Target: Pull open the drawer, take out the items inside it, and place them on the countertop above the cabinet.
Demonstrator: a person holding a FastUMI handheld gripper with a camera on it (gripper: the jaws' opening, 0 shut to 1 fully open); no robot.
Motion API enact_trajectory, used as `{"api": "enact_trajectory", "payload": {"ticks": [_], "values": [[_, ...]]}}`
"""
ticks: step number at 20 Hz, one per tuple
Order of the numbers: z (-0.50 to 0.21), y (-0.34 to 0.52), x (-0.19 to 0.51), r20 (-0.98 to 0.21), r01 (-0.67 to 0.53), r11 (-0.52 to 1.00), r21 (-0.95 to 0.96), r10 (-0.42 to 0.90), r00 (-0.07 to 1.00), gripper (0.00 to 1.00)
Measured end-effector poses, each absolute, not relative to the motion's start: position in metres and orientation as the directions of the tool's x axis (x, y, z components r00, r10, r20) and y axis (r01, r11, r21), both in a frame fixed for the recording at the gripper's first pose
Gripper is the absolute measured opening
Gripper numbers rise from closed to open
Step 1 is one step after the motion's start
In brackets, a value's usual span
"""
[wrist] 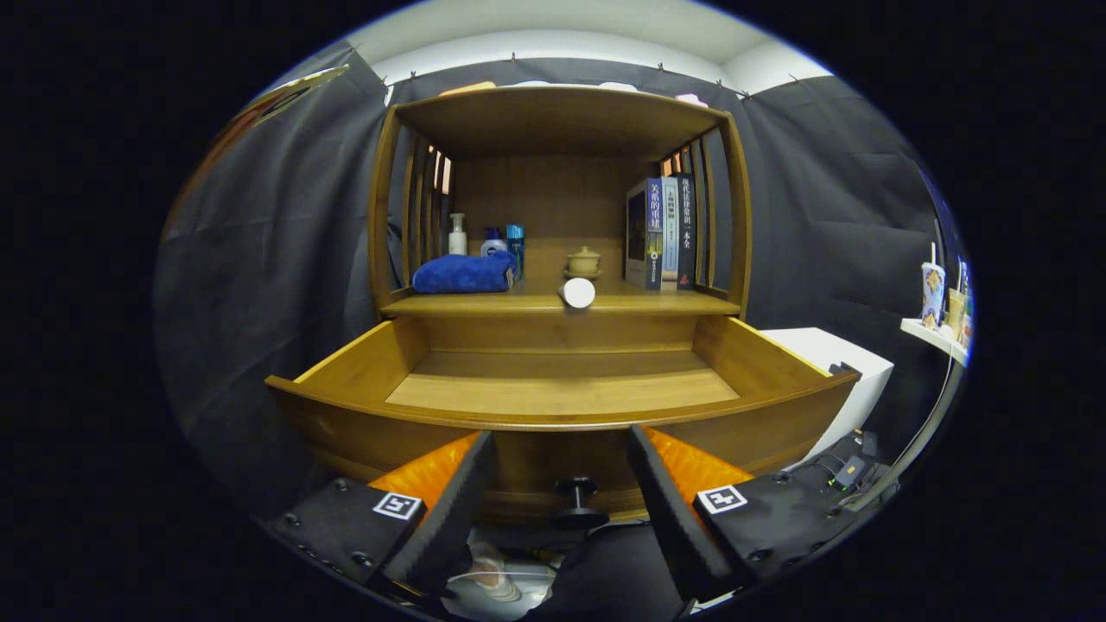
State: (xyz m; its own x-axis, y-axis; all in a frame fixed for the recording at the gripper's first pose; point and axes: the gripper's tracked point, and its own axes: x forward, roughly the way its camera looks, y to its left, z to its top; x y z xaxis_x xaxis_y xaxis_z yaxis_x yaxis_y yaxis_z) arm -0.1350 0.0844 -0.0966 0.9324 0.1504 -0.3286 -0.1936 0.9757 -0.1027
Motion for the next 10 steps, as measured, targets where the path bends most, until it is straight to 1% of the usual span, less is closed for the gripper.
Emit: {"api": "enact_trajectory", "payload": {"ticks": [7, 8, 10], "values": [[-0.1, 0.076, -0.134, -0.326, -0.194, 0.975, -0.105, 0.151, 0.933, 1.0], [-0.1, 0.076, -0.132, -0.333, -0.194, 0.976, -0.099, 0.151, 0.931, 1.0], [-0.113, 0.082, -0.129, -0.385, -0.204, 0.978, -0.048, 0.171, 0.907, 0.99]]}}
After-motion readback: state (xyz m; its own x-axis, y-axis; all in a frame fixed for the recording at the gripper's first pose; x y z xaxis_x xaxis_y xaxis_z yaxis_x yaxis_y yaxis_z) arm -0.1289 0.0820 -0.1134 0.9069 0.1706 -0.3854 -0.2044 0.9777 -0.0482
